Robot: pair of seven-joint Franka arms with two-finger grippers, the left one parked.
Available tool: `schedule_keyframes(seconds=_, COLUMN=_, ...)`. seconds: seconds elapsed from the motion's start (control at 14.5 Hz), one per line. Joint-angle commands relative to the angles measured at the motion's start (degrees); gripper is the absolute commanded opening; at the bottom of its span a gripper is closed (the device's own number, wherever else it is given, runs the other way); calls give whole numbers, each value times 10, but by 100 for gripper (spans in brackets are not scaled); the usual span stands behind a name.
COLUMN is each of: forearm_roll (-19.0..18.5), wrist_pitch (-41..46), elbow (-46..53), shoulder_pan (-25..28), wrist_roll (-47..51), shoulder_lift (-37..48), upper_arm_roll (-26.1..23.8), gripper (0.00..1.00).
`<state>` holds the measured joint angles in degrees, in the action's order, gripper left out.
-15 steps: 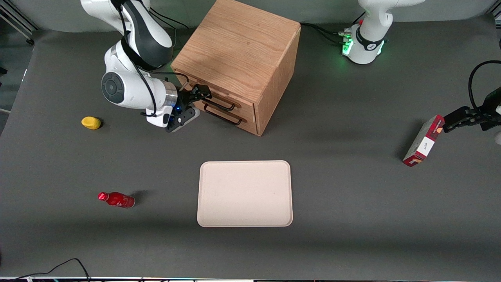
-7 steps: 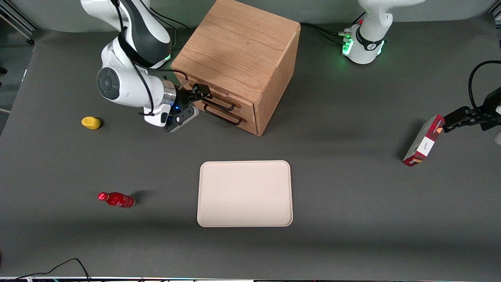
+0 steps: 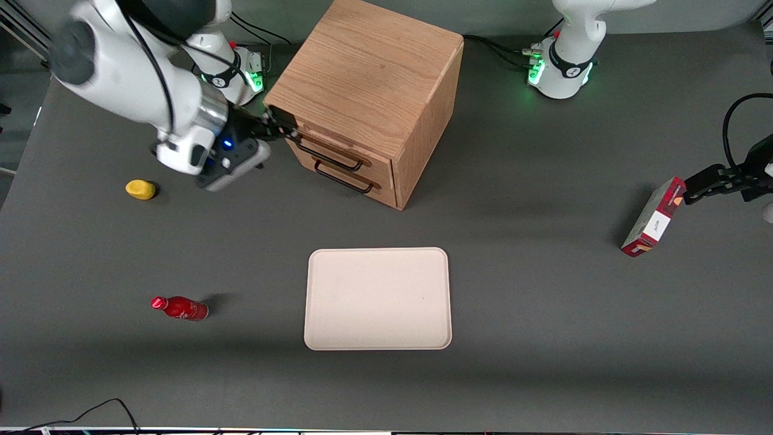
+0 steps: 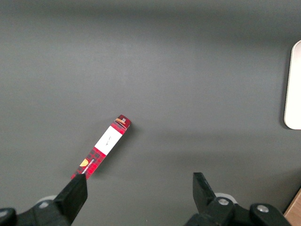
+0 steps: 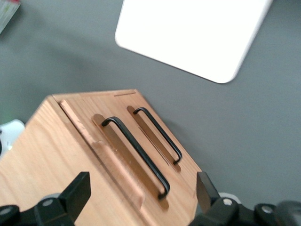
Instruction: Close top drawer
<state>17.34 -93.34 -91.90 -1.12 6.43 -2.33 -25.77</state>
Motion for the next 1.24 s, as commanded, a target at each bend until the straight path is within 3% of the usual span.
schedule_keyframes(seconds=0.0, forearm_roll=-83, wrist_pitch=109, elbow=135, shoulder_pan=2, wrist_roll=131, shoulder_lift=0, upper_arm_roll=1, gripper=100)
schedule_keyframes(seconds=0.14, forearm_roll=-137, wrist_pitch=168, elbow=195, shoulder_pan=1, wrist_roll=183, shoulder_lift=7, upper_arm_roll=39, gripper=100)
schedule_keyframes(seconds=0.34, forearm_roll=-139, wrist_pitch=212, elbow=204, shoulder_pan=1, wrist_roll=179, shoulder_lift=40, upper_arm_roll=160, gripper=100)
schedule_keyframes(seconds=0.55, forearm_roll=-146, wrist_pitch=203, elbow=132, shoulder_pan=0, wrist_roll=143, shoulder_lift=49, upper_arm_roll=225, gripper=100)
schedule_keyframes(seconds=0.83, forearm_roll=-147, wrist_pitch=70, elbow=-42, shoulder_pan=1, wrist_roll=124, shoulder_lift=110, upper_arm_roll=237, gripper=100)
schedule_keyframes(seconds=1.17, forearm_roll=-171, wrist_pitch=62, elbow=-33, shoulder_pan=3, wrist_roll=119, shoulder_lift=96, upper_arm_roll=230, gripper=100)
